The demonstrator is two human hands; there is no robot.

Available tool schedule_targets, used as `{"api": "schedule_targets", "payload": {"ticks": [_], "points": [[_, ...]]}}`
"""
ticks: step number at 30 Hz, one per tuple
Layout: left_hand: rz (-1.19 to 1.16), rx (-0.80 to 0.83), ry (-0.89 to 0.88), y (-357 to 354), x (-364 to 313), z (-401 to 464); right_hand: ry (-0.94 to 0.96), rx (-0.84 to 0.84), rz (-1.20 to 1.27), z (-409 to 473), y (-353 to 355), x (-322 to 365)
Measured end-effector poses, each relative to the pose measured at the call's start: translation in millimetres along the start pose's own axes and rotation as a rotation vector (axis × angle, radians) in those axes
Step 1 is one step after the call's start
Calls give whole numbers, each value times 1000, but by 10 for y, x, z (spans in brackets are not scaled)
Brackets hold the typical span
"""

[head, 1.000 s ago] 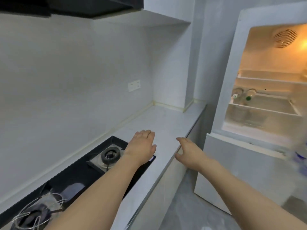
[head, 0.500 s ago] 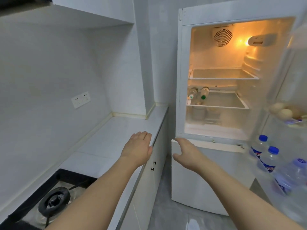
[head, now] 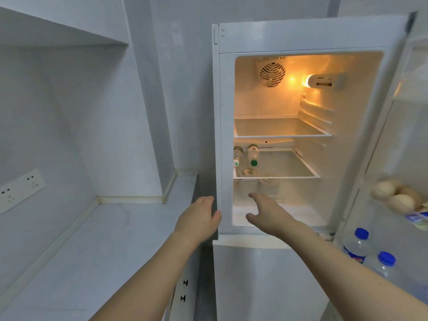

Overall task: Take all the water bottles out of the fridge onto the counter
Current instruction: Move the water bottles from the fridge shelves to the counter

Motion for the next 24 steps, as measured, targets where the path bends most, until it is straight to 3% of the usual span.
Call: {"api": "schedule_targets", "payload": {"ticks": [4,16,24], "points": [[-136,22,-25,-115,-144,439,-40,-48,-7,281,136,-141],[-193,142,-104,-374,-724,1376,-123,-107,-9,849,413,-815],[1,221,-155,-457,-1067,2239,-164,-116,43,1618,731,-1226]]}}
Point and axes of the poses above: each hand's wrist, its own z-axis towards the middle knuckle, its own y-axis out of the back of the hand, x = y × z, the point moved 6 cm from there along z, towards the middle knuckle, and after that the axes turned 10 degrees about z, right-handed, at the moved point
